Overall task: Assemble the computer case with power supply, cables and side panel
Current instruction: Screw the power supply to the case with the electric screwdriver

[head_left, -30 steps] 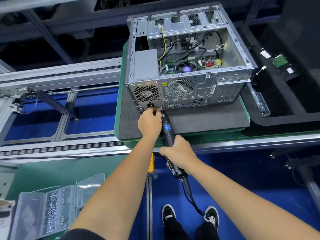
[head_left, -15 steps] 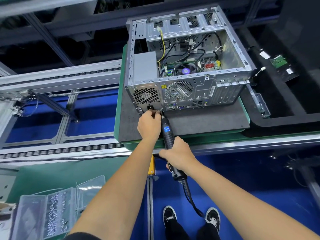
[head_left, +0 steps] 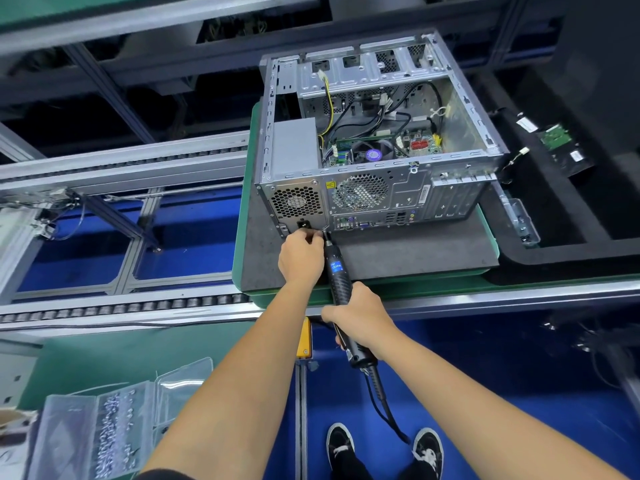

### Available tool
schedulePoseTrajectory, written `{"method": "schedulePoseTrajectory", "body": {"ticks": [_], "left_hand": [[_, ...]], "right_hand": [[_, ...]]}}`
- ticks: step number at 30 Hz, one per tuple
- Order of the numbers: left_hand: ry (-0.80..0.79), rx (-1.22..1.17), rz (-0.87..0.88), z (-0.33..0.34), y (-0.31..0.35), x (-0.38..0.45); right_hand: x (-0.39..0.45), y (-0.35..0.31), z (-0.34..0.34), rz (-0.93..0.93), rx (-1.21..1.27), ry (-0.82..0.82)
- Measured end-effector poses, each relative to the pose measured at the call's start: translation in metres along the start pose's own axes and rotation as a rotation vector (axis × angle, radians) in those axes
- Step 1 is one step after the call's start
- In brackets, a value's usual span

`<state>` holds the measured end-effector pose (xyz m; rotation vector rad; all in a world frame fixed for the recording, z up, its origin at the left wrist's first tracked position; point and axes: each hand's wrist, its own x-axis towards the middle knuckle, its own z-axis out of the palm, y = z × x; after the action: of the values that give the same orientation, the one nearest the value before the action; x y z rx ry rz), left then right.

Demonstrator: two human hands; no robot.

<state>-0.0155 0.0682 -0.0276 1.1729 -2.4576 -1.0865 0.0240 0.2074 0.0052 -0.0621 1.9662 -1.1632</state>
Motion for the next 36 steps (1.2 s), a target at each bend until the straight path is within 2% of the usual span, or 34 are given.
{"method": "schedulePoseTrajectory", "body": {"ticks": [6,13,22,31,36], "left_hand": [[-0.055,-0.038,-0.058,-0.003,0.006,0.002],[-0.050,-0.094,-0.125,-0.001,0.010,0.004],[-0.092,-0.061,-0.144,-0.002,0.011,0.008],[-0.088,-0.203,-0.248,-0.007,0.019,0.006],[-0.066,-0.297,-0.199,-0.021,0.025,-0.002]], "right_hand": [[-0.001,0.000,-0.003,-0.002,0.009,-0.008],[-0.005,0.000,-0.005,0.005,0.007,-0.033],[-0.005,0.005,-0.013,-0.008,0.003,-0.058],[-0.002,0.002,-0.041,-0.077,-0.154,-0.157],[0.003,-0.016,-0.066,-0.179,-0.362,-0.180]]}}
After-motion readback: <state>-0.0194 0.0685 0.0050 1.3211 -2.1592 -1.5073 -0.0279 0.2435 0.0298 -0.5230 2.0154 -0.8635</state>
